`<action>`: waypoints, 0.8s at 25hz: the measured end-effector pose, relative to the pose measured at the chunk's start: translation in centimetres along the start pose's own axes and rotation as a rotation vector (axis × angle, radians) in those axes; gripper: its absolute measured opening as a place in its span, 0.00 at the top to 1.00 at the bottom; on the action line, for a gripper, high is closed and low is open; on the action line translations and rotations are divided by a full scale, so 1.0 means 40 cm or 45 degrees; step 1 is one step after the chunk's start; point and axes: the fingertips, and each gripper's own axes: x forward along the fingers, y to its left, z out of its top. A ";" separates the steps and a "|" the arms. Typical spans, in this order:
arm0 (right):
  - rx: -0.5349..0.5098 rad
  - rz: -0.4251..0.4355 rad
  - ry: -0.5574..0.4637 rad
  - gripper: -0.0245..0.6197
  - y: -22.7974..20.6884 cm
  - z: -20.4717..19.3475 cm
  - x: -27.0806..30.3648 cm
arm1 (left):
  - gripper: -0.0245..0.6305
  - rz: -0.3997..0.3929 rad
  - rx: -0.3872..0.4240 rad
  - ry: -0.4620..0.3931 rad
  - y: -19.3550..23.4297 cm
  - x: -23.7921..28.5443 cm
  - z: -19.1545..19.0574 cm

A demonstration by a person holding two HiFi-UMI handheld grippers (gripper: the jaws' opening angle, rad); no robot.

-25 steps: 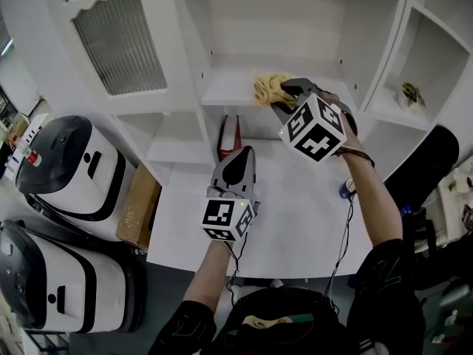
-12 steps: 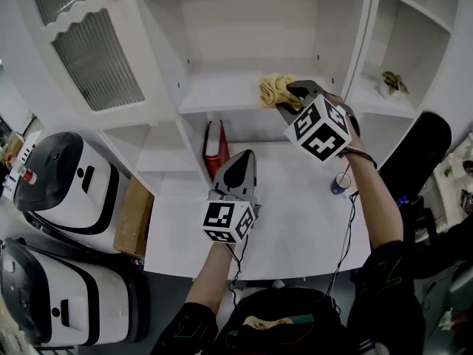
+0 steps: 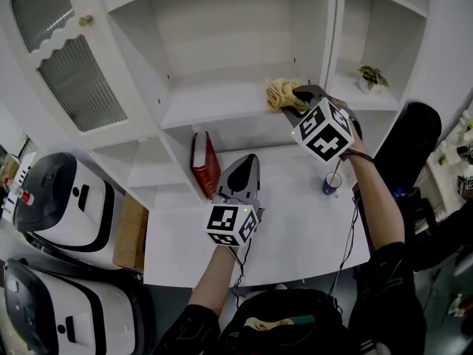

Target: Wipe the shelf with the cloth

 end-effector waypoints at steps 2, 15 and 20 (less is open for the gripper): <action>0.022 -0.024 0.006 0.76 -0.016 -0.023 -0.010 | 0.97 -0.018 0.000 0.004 -0.018 0.009 -0.005; 0.022 -0.132 0.007 0.77 -0.034 -0.084 -0.058 | 0.97 -0.078 0.024 0.026 -0.079 0.039 -0.016; 0.043 -0.148 -0.011 0.77 -0.027 -0.095 -0.078 | 0.97 -0.076 0.026 0.028 -0.082 0.040 -0.019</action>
